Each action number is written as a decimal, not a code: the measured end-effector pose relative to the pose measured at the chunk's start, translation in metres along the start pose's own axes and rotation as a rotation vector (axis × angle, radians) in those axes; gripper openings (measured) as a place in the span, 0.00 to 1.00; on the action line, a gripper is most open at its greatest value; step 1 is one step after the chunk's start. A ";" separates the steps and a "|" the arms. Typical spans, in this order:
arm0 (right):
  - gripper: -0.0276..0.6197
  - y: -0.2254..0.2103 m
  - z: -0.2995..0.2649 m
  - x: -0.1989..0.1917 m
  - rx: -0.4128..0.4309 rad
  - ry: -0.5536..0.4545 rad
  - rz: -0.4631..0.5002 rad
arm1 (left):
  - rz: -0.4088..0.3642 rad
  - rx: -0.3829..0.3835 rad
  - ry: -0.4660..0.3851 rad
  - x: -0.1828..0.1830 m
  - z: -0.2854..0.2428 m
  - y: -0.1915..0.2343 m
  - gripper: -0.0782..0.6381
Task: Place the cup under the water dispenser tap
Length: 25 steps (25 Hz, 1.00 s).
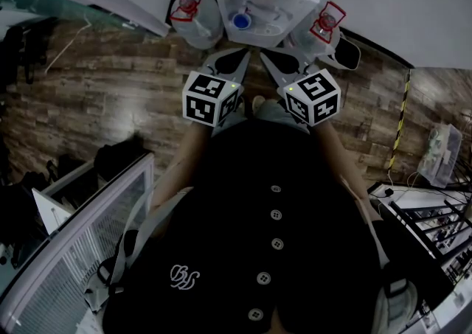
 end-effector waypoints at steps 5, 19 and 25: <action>0.04 0.000 0.001 -0.001 0.000 0.007 0.002 | 0.004 -0.004 -0.006 0.000 0.001 -0.001 0.11; 0.04 0.000 0.001 -0.002 0.011 0.006 -0.017 | 0.002 -0.011 -0.007 0.000 0.001 -0.003 0.11; 0.04 0.001 0.004 -0.004 0.010 0.006 -0.022 | 0.004 -0.011 -0.005 -0.003 0.003 -0.005 0.11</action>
Point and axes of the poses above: the fingertips, and each gripper's own axes: z backward along the fingers, y to its left, x out of its top, the point moved 6 cm from there along z, backward along the fingers, and after that the axes turned 8 degrees about y, right-handed, at the moved point
